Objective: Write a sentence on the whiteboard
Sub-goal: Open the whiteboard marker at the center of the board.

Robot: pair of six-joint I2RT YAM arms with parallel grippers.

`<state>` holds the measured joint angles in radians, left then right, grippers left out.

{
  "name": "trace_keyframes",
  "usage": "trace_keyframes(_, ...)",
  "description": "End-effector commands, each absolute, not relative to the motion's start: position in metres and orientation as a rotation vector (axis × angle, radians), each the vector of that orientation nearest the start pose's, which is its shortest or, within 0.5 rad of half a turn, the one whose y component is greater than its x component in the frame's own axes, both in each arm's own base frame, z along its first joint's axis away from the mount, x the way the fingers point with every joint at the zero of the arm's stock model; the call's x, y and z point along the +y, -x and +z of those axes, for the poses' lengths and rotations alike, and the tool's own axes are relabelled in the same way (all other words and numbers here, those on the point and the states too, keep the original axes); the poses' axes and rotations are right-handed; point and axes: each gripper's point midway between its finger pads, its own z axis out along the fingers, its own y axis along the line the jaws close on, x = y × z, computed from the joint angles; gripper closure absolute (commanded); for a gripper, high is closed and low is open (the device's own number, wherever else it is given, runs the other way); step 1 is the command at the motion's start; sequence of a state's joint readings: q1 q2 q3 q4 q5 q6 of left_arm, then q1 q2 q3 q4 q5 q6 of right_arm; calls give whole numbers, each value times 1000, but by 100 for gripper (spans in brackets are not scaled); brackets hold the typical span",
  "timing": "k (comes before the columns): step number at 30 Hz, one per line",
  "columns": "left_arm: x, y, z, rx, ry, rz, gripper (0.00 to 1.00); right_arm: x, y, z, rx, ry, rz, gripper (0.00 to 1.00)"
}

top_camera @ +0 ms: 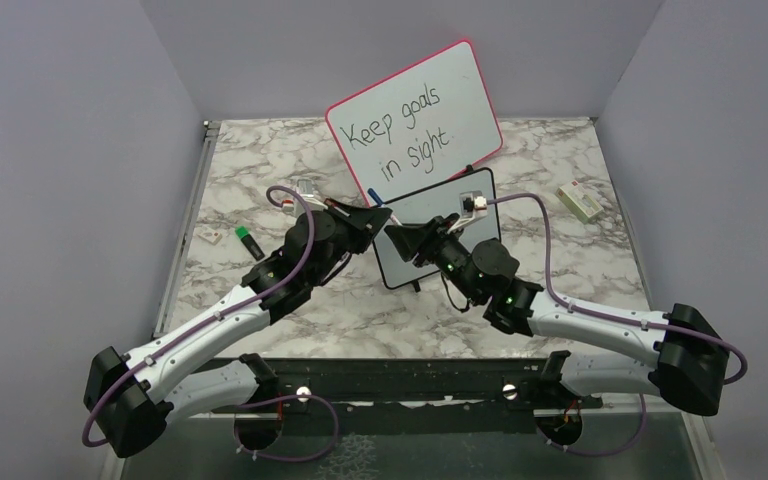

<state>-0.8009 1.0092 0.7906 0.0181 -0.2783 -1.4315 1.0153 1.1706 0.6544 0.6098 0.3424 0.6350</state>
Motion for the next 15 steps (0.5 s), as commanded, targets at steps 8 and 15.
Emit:
trace_keyframes(8, -270, -269, 308, 1717, 875, -1436, 100, 320, -248, 288, 1522, -55, 1081, 69)
trace_keyframes(15, -272, -265, 297, 1731, 917, -1464, 100, 311, -248, 287, 1491, -102, 1086, 71)
